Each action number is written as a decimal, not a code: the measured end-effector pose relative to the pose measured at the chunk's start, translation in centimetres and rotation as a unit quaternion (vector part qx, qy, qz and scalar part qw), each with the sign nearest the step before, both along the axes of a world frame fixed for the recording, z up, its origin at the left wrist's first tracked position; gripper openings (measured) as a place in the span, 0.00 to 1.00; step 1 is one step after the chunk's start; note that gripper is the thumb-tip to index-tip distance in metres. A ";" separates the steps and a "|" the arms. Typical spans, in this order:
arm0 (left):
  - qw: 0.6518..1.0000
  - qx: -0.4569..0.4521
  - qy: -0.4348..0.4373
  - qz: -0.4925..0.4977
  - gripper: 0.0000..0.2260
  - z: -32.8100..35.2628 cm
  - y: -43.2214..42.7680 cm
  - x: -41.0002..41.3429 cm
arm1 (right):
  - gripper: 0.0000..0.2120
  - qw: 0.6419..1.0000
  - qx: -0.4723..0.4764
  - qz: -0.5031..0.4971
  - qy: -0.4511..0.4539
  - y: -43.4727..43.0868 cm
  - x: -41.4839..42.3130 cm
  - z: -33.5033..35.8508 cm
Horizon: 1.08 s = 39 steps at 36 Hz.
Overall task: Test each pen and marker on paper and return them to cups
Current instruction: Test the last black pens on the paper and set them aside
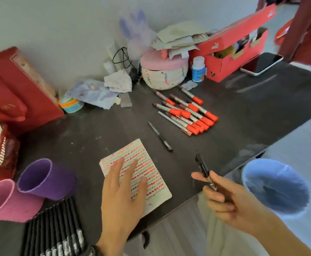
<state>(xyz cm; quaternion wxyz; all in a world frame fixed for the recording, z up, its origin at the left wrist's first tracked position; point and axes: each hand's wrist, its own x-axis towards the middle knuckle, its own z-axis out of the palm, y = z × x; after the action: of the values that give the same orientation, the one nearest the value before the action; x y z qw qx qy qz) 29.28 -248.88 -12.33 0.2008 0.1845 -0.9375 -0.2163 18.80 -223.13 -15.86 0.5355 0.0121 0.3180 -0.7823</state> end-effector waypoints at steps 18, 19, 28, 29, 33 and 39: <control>0.887 -0.146 -0.123 -0.420 0.27 -1.9 15.1 -15.2 | 0.10 0.878 0.234 -0.344 -0.235 16.8 1.4 -20.5; 0.891 -0.138 -0.124 -0.414 0.28 -2.2 15.4 -15.5 | 0.09 0.863 0.283 -0.341 -0.243 16.8 1.4 -21.6; 0.916 -0.093 -0.114 -0.373 0.27 -2.9 15.4 -15.5 | 0.07 0.815 0.432 -0.293 -0.250 14.6 -2.6 -26.4; 0.916 -0.089 -0.116 -0.372 0.27 -2.8 15.5 -15.5 | 0.09 0.815 0.446 -0.285 -0.237 14.3 -3.4 -26.6; 0.918 -0.083 -0.116 -0.370 0.26 -2.6 15.6 -15.6 | 0.11 0.807 0.493 -0.256 -0.202 13.9 -6.6 -27.0; 0.923 -0.077 -0.099 -0.365 0.26 -2.7 15.8 -15.7 | 0.11 0.767 0.539 -0.285 -0.198 15.3 -11.0 -27.8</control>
<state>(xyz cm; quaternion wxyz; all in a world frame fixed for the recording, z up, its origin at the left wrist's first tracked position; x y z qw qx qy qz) 13.61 -233.09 -15.05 0.0274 -0.1658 -0.9688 -0.1822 7.85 -207.88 -43.63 0.2441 0.5433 0.5564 -0.5794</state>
